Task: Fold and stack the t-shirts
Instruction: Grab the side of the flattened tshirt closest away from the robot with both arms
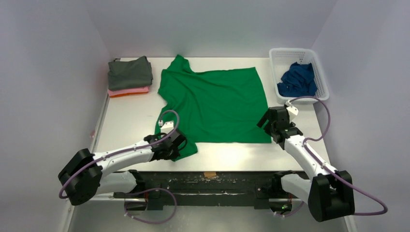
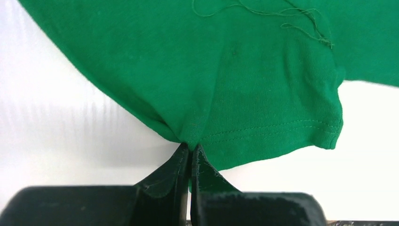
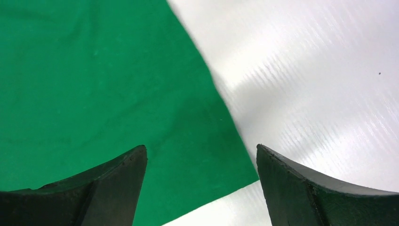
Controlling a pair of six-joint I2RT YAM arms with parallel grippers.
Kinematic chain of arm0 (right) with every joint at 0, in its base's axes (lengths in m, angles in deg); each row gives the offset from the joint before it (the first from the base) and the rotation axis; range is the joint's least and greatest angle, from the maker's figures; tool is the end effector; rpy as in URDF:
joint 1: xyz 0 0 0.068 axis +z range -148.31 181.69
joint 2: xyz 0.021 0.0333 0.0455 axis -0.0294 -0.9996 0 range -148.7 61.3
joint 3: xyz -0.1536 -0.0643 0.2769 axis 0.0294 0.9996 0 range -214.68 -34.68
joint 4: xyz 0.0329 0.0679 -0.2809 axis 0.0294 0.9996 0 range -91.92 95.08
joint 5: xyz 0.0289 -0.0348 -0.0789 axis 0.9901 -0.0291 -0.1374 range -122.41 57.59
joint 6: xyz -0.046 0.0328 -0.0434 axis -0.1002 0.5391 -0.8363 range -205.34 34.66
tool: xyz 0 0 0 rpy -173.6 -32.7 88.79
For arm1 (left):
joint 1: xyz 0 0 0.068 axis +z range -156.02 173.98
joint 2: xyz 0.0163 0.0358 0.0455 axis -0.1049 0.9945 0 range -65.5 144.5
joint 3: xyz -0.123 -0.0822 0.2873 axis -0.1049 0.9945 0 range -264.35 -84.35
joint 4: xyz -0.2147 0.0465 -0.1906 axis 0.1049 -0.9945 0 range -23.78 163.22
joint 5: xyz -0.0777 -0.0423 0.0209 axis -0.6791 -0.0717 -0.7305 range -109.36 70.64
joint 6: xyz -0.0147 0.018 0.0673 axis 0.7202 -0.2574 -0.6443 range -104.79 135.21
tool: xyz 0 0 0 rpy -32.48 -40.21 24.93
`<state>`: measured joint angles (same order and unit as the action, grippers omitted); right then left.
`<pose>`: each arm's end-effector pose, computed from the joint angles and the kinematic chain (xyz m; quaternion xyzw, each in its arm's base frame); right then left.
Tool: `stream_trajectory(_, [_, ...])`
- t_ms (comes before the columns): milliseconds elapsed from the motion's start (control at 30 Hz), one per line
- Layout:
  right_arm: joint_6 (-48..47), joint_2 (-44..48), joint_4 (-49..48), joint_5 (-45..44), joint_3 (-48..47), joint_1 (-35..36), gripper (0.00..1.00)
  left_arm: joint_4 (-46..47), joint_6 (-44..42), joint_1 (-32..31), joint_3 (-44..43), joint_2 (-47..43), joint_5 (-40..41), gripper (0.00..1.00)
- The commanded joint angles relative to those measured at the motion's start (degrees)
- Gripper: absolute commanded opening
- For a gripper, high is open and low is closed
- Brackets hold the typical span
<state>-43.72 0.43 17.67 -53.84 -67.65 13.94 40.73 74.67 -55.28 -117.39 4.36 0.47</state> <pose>0.2247 0.0270 0.2182 0.2973 0.8687 0.0069 0.3961 0.1546 -0.1492 0.1718 -0.1170 0.9625 -0.0450 0.2408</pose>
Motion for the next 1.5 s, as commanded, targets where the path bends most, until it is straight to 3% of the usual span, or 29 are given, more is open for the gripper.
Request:
stream_trajectory(0, [1.11, -2.08, -4.66, 4.49, 1.94, -3.48, 0.81, -3.45, 1.02, -0.14, 4.02, -6.74, -1.60, 0.00])
stream_trajectory(267, [2.55, -4.76, -0.92, 6.28, 3.70, -3.78, 0.57, -3.34, 2.90, -0.32, 9.20, -16.02, -6.37, 0.00])
stream_trajectory(600, [3.72, 3.47, 6.31, 2.24, 6.61, -3.73, 0.57, -2.89, 3.71, -0.58, 10.02, -19.87, -7.71, 0.00])
stream_trajectory(833, [3.82, -0.70, 2.72, 2.88, 7.33, -3.73, 0.56, -2.81, 3.91, -0.60, 10.64, -21.24, -7.39, 0.00])
stream_trajectory(933, [3.69, -3.94, 0.08, 5.47, 7.32, -3.73, 0.42, -3.45, 3.86, -0.64, 10.35, -21.79, -6.96, 0.00])
stream_trajectory(1033, [3.99, -4.14, 0.35, 5.70, 7.47, -3.73, 0.16, -5.53, 4.25, -0.67, 9.77, -23.06, -5.93, 0.00])
stream_trajectory(1067, [4.61, -3.28, 1.47, 5.01, 7.55, -3.73, 0.02, -5.89, 4.26, -0.65, 9.81, -23.76, -5.87, 0.00])
stream_trajectory(1100, [5.11, -1.72, 2.68, 4.68, 7.64, -3.73, 0.00, -6.13, 4.14, -0.66, 9.81, -24.52, -6.05, 0.00])
stream_trajectory(1467, [7.06, 22.82, 25.56, 7.25, 2.09, -2.97, 0.00, -10.48, 4.43, -1.55, 9.62, -33.21, -12.09, 0.00])
